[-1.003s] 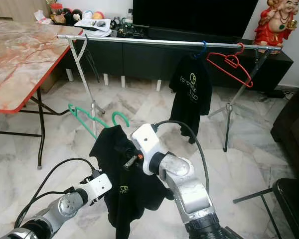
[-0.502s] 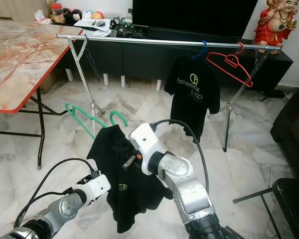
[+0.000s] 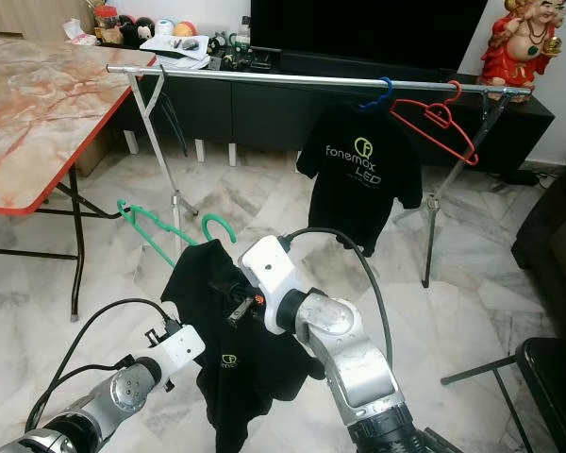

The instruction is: Hang hanger

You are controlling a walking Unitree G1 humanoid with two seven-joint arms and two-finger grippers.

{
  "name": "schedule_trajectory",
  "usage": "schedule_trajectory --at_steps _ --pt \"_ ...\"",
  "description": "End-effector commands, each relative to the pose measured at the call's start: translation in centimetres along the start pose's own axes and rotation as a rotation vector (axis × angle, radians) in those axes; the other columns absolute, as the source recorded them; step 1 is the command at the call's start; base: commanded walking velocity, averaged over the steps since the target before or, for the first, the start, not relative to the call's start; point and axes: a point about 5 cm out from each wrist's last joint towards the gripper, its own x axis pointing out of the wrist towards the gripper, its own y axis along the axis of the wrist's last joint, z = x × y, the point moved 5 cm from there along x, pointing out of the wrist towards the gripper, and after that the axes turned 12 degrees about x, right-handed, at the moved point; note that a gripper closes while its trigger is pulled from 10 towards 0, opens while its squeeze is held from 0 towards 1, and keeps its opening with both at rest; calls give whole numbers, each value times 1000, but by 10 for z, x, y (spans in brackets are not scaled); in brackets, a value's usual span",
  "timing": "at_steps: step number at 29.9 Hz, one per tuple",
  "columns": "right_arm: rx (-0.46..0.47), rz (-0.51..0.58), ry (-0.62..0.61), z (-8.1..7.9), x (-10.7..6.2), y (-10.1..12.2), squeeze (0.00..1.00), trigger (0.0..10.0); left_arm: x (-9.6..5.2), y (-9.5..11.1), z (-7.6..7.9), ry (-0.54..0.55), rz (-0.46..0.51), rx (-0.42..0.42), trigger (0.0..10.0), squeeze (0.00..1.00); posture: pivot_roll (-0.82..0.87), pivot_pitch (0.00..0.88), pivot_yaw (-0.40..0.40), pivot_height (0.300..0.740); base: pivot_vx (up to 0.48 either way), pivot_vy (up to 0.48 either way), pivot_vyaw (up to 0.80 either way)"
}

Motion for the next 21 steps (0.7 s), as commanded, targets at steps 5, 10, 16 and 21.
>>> schedule_trajectory --at_steps 5,10,16,21 --pt "-38 42 13 -5 0 12 0 0 3 11 3 -20 39 -48 0 0 41 95 -76 740 0 0 0" --pt "-43 32 1 -2 -1 9 0 0 4 17 -1 -6 60 -117 0 0 42 93 -75 740 0 0 0" --pt "-70 -3 -41 10 -5 1 0 0 6 32 -10 6 138 -160 0 0 43 81 -75 740 0 0 0" --pt "-72 -5 -61 17 -8 1 0 0 5 31 -8 -8 139 -160 0 0 42 89 -76 740 0 0 0"
